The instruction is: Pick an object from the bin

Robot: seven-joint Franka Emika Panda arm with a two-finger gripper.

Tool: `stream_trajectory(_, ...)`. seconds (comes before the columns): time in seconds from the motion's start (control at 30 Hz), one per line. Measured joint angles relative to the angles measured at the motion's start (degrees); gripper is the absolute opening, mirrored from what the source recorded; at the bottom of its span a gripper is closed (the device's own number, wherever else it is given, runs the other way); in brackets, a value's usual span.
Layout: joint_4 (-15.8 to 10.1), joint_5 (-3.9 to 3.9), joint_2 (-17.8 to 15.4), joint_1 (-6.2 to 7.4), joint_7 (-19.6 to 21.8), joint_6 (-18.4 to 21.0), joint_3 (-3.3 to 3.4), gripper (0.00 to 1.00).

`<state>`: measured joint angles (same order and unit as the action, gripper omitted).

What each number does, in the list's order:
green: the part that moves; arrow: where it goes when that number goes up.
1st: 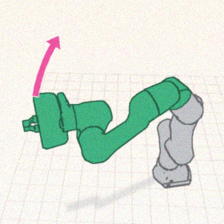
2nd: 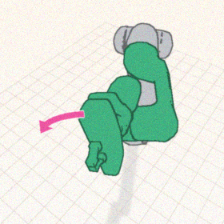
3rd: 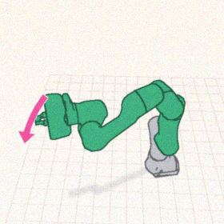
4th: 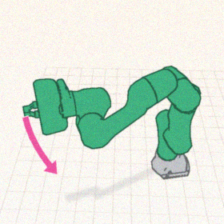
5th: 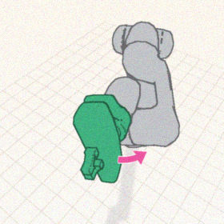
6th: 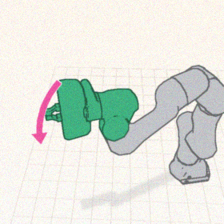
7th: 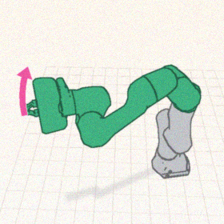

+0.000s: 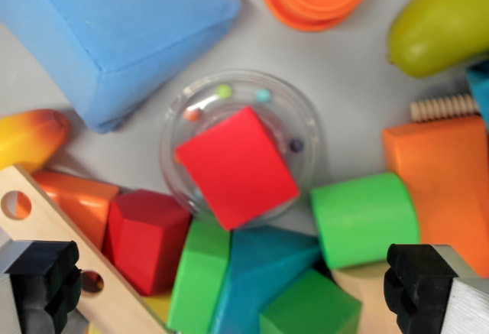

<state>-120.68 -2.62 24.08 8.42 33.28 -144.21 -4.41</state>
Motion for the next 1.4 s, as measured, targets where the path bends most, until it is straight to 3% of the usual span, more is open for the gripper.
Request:
stream_trajectory(0.23,0.7,-0.56,3.0,1.02,-0.8,-2.4,-0.23,1.00)
stream_trajectory(0.8,2.4,-1.20,11.2,1.65,-0.8,-8.8,0.78,1.00)
stream_trajectory(1.07,2.9,-1.25,11.9,1.98,-0.7,-9.7,1.21,1.00)
stream_trajectory(1.1,2.9,-1.25,11.9,2.01,-0.7,-9.7,1.23,0.00)
stream_trajectory(1.4,3.0,-1.25,12.0,2.05,-0.7,-9.8,1.29,0.00)
